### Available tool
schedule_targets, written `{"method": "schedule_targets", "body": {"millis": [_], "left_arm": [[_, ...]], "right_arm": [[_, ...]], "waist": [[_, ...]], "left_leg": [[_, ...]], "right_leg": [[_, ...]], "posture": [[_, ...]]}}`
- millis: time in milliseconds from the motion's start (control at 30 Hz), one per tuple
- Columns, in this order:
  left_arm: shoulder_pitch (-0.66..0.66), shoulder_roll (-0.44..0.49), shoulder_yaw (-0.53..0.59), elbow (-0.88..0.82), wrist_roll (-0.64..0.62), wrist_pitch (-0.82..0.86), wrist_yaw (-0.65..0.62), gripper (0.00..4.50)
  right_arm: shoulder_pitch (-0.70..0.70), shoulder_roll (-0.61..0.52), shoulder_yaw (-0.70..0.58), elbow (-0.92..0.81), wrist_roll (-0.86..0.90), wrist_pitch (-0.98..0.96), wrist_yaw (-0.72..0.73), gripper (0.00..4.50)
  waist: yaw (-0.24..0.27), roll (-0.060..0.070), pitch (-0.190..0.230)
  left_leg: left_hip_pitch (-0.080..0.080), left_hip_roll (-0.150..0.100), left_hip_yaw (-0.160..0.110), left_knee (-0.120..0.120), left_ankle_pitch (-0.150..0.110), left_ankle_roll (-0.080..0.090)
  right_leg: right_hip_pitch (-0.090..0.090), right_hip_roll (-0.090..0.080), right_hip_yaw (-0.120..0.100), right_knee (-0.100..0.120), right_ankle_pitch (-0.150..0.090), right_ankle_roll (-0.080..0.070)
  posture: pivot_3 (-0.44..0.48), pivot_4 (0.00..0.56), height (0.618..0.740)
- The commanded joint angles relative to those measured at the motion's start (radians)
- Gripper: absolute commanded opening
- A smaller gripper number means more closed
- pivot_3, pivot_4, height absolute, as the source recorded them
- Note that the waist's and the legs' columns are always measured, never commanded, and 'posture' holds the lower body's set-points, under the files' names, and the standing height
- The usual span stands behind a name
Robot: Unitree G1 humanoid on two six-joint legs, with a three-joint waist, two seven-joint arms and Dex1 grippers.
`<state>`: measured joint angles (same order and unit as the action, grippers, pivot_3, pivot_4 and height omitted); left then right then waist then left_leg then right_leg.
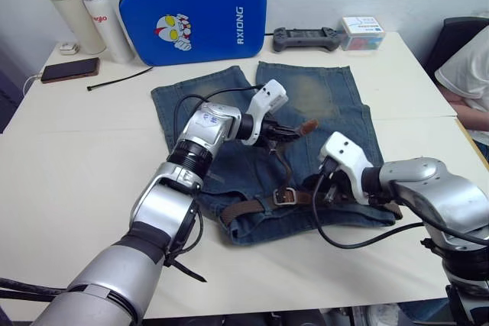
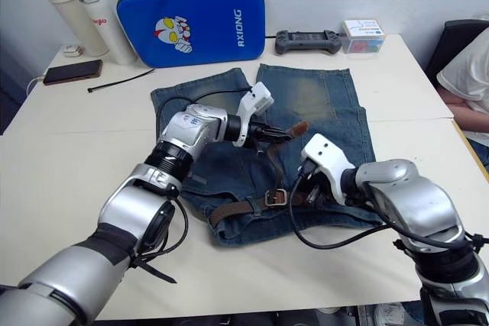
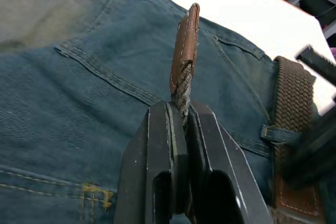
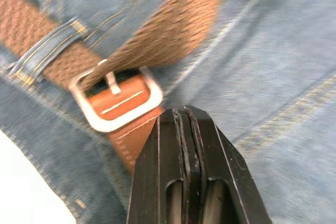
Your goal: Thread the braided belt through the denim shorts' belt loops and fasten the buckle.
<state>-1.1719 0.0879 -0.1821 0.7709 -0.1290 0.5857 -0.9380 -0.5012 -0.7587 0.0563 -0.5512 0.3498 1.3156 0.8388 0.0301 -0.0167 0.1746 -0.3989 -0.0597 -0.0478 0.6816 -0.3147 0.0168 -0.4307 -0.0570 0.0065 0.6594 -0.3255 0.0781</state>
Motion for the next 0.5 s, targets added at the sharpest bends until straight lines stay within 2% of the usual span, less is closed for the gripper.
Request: {"method": "schedule_targets", "body": {"millis": [33, 233, 400, 433, 500], "left_arm": [[0.016, -0.027, -0.027, -0.124, -0.001, 0.029, 0.006, 0.0], [0.099, -0.016, -0.147, -0.316, 0.049, -0.034, -0.031, 0.0], [0.128, 0.064, -0.196, -0.389, 0.116, -0.128, -0.022, 0.0], [0.13, 0.076, -0.197, -0.395, 0.123, -0.141, -0.018, 0.0], [0.137, 0.091, -0.202, -0.409, 0.132, -0.165, -0.02, 0.0]], "right_arm": [[-0.016, -0.03, -0.101, -0.05, 0.046, 0.041, -0.025, 0.04], [0.041, -0.166, -0.154, -0.074, 0.038, -0.116, -0.013, 0.04], [0.109, -0.279, -0.159, -0.081, -0.001, -0.309, 0.017, 0.04], [0.122, -0.3, -0.172, -0.088, 0.002, -0.315, 0.023, 0.7], [0.132, -0.346, -0.174, -0.09, -0.023, -0.375, 0.03, 1.28]], "waist": [[0.001, 0.0, 0.0], [-0.002, 0.001, 0.0], [-0.008, 0.002, 0.001], [-0.005, 0.003, 0.001], [-0.003, 0.003, 0.001]], "left_leg": [[-0.001, 0.0, 0.0, 0.0, 0.0, 0.0], [-0.002, 0.0, 0.0, 0.0, 0.0, 0.0], [-0.002, 0.0, 0.002, 0.0, 0.0, 0.0], [-0.001, 0.0, 0.002, 0.0, 0.0, 0.0], [-0.002, 0.0, 0.002, 0.0, 0.0, 0.0]], "right_leg": [[0.0, 0.0, 0.0, 0.0, 0.0, 0.0], [-0.002, 0.0, 0.0, 0.0, 0.0, 0.0], [-0.003, 0.001, 0.002, 0.001, 0.0, 0.0], [-0.003, 0.001, 0.002, 0.001, 0.0, 0.0], [-0.003, 0.001, 0.001, 0.001, 0.0, 0.0]], "posture": [[0.0, 0.15, 0.74], [0.0, 0.15, 0.74], [0.0, 0.15, 0.74], [0.0, 0.15, 0.74], [0.0, 0.15, 0.74]]}}
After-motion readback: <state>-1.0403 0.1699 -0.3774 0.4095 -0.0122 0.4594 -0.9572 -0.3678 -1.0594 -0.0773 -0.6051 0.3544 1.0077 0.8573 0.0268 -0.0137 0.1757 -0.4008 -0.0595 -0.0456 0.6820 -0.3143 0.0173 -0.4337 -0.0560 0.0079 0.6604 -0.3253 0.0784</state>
